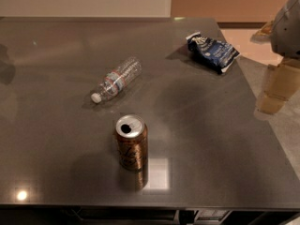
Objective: Place water bottle upright
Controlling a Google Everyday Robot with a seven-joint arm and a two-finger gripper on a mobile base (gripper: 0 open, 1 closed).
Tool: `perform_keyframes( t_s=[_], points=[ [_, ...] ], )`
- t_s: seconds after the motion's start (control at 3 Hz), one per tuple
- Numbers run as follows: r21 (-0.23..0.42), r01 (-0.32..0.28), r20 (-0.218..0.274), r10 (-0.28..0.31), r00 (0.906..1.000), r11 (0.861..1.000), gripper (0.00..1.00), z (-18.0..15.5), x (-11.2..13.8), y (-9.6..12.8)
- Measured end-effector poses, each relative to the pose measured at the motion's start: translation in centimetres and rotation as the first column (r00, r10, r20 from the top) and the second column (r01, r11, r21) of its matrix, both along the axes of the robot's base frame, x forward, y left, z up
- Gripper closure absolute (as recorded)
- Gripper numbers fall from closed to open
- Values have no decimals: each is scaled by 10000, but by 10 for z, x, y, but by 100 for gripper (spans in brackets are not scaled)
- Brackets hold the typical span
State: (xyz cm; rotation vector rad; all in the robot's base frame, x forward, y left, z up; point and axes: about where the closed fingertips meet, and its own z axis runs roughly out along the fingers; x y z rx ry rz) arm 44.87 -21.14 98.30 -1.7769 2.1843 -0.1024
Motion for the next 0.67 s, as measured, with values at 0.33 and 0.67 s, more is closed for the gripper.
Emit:
perform_keyframes(
  t_s=[0.33,0.67],
  points=[
    [-2,-782,60,782,9969,9969,0,2,21,18],
    [195,-1695,158,1692,9855,9853,0,1,48,48]
  ],
)
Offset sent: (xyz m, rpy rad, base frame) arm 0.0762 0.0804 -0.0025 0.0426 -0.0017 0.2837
